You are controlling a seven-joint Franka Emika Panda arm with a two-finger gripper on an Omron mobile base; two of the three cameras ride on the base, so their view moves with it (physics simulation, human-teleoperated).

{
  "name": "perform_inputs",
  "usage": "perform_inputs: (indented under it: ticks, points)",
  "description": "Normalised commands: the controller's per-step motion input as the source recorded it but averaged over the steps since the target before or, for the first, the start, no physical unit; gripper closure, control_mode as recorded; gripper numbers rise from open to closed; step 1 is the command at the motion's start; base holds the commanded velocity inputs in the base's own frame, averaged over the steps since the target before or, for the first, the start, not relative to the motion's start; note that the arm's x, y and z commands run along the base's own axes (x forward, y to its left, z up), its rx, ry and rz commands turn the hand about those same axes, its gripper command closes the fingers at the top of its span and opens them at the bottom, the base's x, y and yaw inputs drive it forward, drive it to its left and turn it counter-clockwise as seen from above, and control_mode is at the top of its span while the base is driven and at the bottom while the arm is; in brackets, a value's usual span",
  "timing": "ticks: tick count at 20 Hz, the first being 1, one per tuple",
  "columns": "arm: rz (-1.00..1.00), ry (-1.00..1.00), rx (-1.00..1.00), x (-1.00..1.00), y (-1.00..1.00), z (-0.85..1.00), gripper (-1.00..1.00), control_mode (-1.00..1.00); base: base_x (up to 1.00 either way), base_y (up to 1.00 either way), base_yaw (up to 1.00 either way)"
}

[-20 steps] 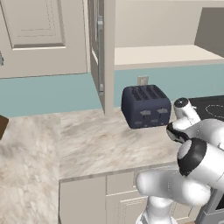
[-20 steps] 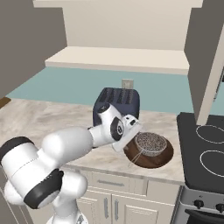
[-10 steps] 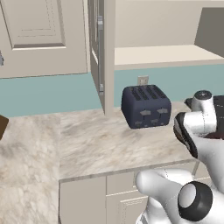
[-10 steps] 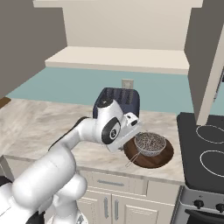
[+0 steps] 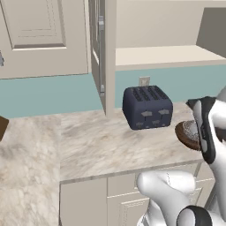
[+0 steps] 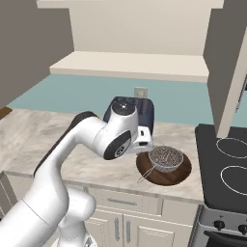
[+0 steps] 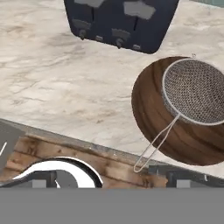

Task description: Open the cabinet and setup a tea strainer by placing it in the bowl upright.

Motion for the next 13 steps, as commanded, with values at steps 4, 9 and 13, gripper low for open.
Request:
perform_inputs:
  ticks: [4,9,13]
  points:
    - [-0.29,-0.34,0.3,-0.52,0.92,0.75,-1.0,-1.0,0.0,0.0,0.0]
    - [-0.18,-0.19,0.04,-0.41,1.0,0.8,-1.0,-1.0,0.0,0.0,0.0]
    - [-0.04,0.06,-0.16,-0.01,0.93,0.48,-1.0,-1.0,0.0,0.0,0.0]
